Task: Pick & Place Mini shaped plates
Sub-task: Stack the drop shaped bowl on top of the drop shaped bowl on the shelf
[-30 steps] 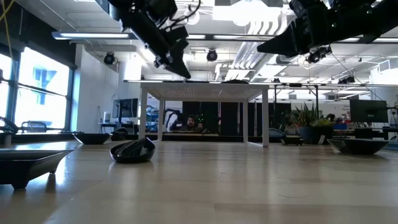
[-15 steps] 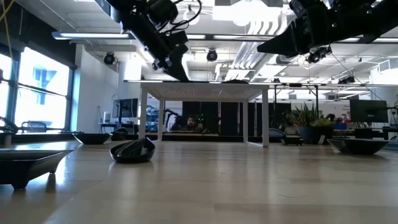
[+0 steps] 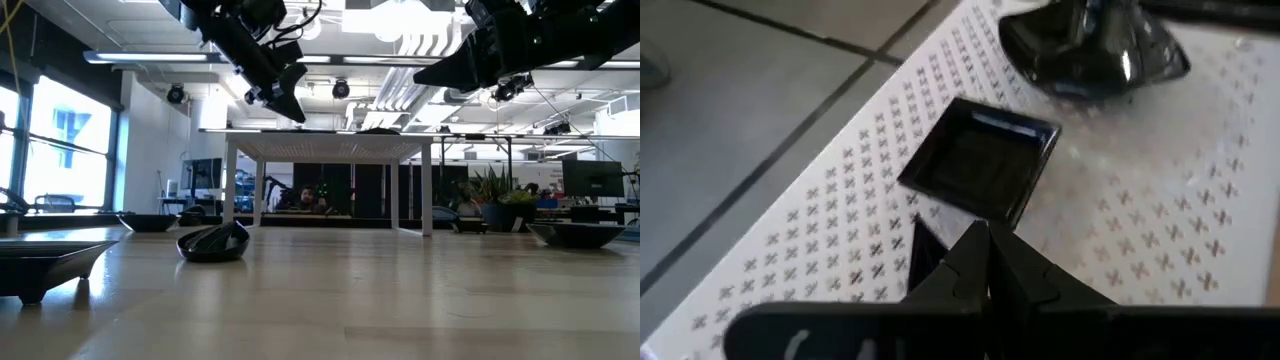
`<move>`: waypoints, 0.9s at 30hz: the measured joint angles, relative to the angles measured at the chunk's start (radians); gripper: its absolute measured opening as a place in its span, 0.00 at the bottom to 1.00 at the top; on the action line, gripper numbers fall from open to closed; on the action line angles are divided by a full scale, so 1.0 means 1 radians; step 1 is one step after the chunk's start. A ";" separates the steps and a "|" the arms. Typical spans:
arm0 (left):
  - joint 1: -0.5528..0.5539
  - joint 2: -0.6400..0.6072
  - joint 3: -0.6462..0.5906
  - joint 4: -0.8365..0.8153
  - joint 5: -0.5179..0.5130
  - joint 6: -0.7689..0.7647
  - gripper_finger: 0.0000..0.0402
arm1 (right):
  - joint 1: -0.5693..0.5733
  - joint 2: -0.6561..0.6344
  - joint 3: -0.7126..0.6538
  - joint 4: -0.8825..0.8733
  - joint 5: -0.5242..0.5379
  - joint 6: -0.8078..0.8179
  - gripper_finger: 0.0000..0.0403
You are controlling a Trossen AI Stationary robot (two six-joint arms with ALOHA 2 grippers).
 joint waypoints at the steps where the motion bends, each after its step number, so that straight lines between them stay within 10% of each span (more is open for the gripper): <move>1: -0.002 0.000 0.008 -0.022 -0.003 0.005 0.00 | 0.000 0.000 0.000 0.000 0.000 0.000 0.01; 27: -0.001 0.080 0.111 -0.176 -0.049 -0.027 0.00 | 0.000 0.000 0.000 0.013 0.000 0.003 0.00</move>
